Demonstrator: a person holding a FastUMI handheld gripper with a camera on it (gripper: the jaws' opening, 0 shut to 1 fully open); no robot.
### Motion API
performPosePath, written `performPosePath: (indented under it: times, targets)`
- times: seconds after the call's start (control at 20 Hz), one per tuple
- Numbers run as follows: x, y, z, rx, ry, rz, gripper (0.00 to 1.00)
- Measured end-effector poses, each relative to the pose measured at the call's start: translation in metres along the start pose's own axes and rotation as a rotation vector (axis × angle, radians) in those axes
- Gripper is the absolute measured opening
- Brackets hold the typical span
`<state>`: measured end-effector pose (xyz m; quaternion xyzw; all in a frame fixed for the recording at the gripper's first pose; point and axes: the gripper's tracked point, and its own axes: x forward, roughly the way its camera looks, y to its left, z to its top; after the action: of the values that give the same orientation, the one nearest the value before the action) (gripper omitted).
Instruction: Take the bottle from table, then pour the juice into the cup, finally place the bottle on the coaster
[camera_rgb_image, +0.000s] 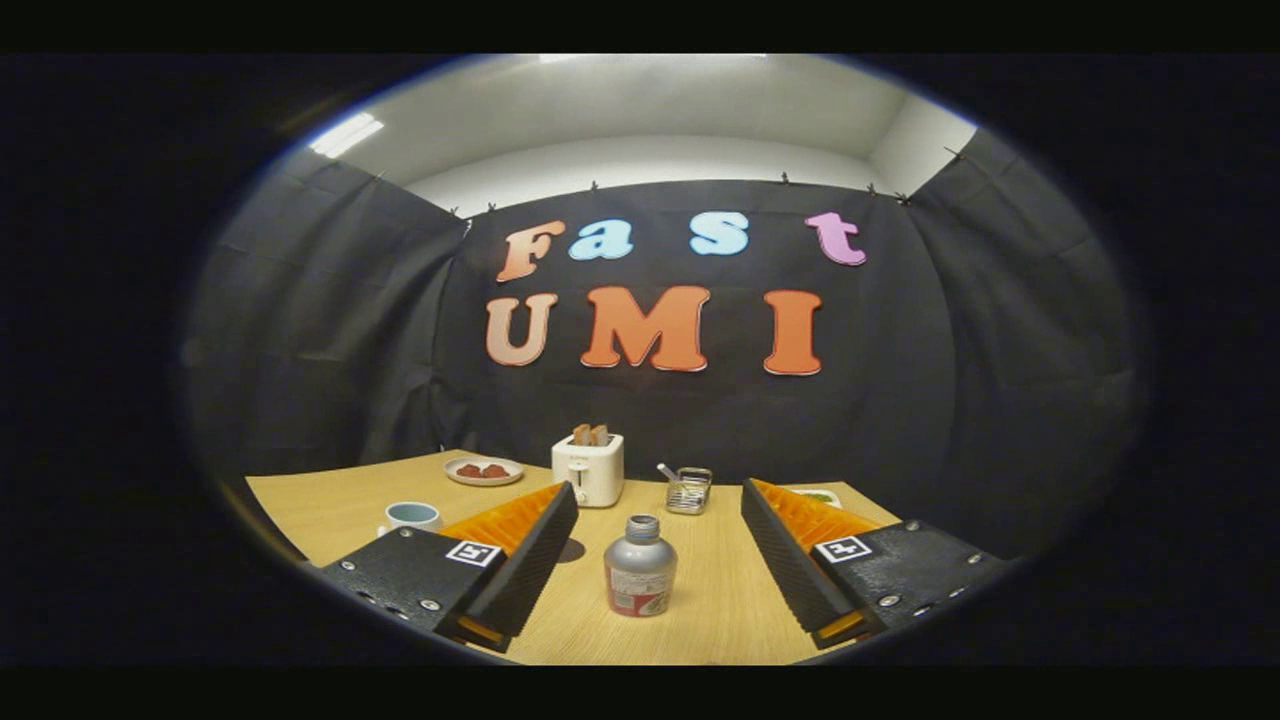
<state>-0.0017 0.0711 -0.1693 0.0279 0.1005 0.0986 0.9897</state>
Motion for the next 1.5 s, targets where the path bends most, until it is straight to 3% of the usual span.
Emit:
performPosePath:
  times: [1.15,1.5]
  targets:
    - [0.049,0.013,-0.145,0.042,0.230,-0.020,0.98]
    - [0.057,0.021,-0.171,0.055,0.300,-0.018,0.89]
